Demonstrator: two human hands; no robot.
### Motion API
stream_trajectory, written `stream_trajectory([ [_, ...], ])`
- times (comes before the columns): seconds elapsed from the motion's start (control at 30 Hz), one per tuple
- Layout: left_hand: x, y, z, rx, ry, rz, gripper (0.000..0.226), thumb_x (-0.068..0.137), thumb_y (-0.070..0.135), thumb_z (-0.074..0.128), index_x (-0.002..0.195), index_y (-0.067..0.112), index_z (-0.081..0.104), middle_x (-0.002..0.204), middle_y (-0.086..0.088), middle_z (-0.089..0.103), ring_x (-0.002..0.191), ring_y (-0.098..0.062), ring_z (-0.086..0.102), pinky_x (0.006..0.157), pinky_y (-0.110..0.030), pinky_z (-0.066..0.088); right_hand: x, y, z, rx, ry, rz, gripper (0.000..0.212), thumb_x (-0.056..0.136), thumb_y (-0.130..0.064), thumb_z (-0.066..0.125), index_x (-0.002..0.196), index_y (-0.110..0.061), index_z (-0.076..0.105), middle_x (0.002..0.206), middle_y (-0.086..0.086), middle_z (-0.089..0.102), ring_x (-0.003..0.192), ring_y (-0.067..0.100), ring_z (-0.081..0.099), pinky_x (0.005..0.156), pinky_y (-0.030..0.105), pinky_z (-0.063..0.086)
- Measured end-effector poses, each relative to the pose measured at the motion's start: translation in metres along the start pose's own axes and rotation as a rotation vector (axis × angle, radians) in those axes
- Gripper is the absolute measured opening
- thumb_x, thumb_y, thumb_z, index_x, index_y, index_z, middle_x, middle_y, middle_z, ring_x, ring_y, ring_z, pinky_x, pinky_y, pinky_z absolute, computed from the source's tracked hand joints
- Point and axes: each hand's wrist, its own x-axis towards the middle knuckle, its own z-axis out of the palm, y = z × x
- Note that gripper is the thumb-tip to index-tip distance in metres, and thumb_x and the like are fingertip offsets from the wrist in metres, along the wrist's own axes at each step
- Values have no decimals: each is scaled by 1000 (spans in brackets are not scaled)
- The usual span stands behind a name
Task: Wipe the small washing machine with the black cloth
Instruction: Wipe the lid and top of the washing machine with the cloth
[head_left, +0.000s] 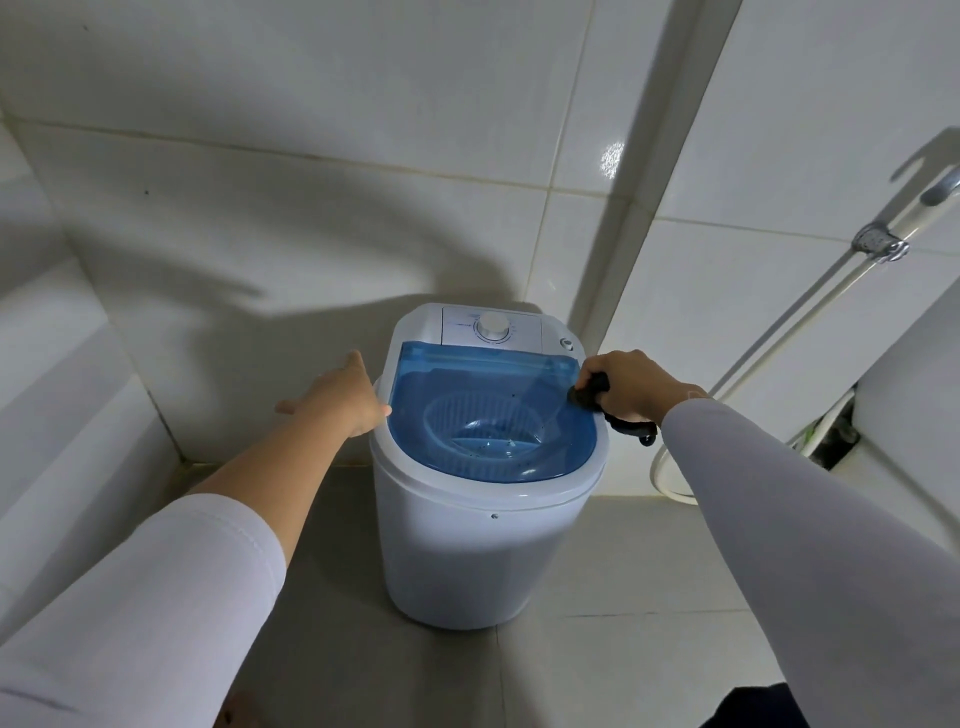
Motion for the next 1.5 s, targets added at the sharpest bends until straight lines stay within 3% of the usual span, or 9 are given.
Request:
stream_trajectory([
  [0.1,0,1,0,-7,-2,5,92,87,38,62,153,23,-1,156,-13,29,139,-38,36,110,-59,31,-4,-17,-13,-17,4,-19,23,88,-13,52,107,-19,64,110,8,58,90,24,51,70,25,44],
  [0.23,0,1,1,-32,-2,12,92,87,38,62,153,23,0,156,-13,30,139,-38,36,111,-60,30,5,-56,-28,-21,61,-140,30,87,-7,51,113,-18,62,120,9,61,108,27,55,82,26,39],
  [0.4,-6,1,1,-67,-6,14,88,90,37,59,153,23,-2,157,-12,28,141,-37,32,111,-63,26,19,-120,-29,-37,42,-299,38,85,-6,48,115,-25,61,121,5,60,98,23,55,82,29,45],
  [0.47,-9,0,0,-86,-17,13,87,91,37,57,153,23,-3,157,-11,28,140,-36,33,111,-63,25,21,-143,-22,-73,18,-349,36,87,-7,49,117,-24,61,122,3,58,94,19,51,77,27,40],
  [0.6,-11,-1,-1,-118,-27,-3,87,91,38,56,153,24,-3,156,-10,29,140,-36,33,110,-66,21,28,-170,-2,-162,-22,-424,35,87,-9,51,118,-23,61,126,4,56,111,23,53,81,26,40],
  [0.87,-15,-2,-4,-110,-28,-3,86,92,40,55,153,24,-3,155,-12,30,142,-36,29,111,-67,18,34,-171,20,-223,-50,-420,36,88,-10,52,119,-25,62,123,6,60,114,26,54,96,33,45],
  [1.03,-17,-3,-5,-116,-31,0,87,92,41,55,153,24,-4,156,-11,29,142,-36,29,111,-66,18,35,-166,19,-208,-66,-397,32,86,-9,55,111,-25,67,120,5,61,110,26,57,92,31,45],
  [1.2,-19,-2,-6,-96,-25,0,85,92,41,54,153,23,-2,156,-11,30,141,-36,30,111,-67,18,34,-152,15,-214,-74,-360,37,86,1,51,106,-24,69,116,2,64,105,23,58,79,24,43],
  [1.5,-20,-2,-4,-66,-2,4,81,92,41,54,153,24,3,155,-9,30,140,-36,32,110,-65,23,30,-125,11,-175,-55,-294,39,83,4,50,99,-25,71,111,3,64,97,23,60,82,28,50],
])
